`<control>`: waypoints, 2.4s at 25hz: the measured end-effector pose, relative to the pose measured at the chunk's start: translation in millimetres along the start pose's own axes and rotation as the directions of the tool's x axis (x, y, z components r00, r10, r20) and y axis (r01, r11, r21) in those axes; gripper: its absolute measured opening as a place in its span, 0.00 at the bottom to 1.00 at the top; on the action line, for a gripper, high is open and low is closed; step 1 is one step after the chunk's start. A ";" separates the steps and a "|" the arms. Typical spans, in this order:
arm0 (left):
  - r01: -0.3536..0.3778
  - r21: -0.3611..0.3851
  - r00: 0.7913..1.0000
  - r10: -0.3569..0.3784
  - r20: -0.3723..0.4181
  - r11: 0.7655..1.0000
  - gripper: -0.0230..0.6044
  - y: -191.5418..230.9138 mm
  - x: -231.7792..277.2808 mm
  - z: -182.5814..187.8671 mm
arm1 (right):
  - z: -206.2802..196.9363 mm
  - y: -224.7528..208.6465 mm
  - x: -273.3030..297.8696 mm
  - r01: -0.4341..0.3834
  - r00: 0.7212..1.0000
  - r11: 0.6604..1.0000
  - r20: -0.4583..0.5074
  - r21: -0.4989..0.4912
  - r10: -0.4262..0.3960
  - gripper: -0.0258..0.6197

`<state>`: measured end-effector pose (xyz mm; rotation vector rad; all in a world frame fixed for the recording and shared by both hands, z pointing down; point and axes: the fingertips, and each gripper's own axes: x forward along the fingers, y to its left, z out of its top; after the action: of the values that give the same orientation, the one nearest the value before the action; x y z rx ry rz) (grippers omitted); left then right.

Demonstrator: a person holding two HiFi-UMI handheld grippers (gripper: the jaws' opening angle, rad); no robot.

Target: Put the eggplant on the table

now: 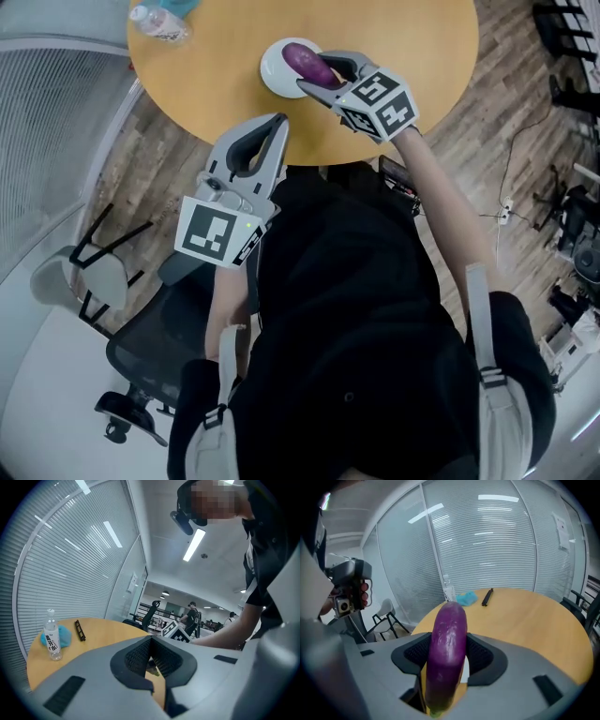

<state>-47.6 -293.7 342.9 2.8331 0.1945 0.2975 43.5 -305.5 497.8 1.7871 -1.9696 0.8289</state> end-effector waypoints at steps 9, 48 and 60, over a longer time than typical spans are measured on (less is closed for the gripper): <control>-0.003 -0.029 1.000 0.002 -0.019 1.000 0.05 18.2 -18.6 -10.1 | -29.5 -16.5 65.5 0.024 0.996 1.000 -0.088 0.015 -0.022 0.40; -0.037 -0.063 0.999 0.035 -0.041 0.997 0.05 31.8 -19.6 -14.5 | -75.9 -36.6 130.4 0.076 0.948 0.992 -0.303 -0.098 -0.102 0.43; -0.014 -0.043 0.999 0.012 -0.047 0.999 0.05 24.8 -16.6 -13.4 | -69.4 -33.8 118.0 0.025 0.960 0.997 -0.277 -0.069 -0.044 0.46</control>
<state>-64.1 -316.4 359.8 2.7871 0.1767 0.3661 51.6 -354.2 629.8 1.5669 -1.7585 0.9374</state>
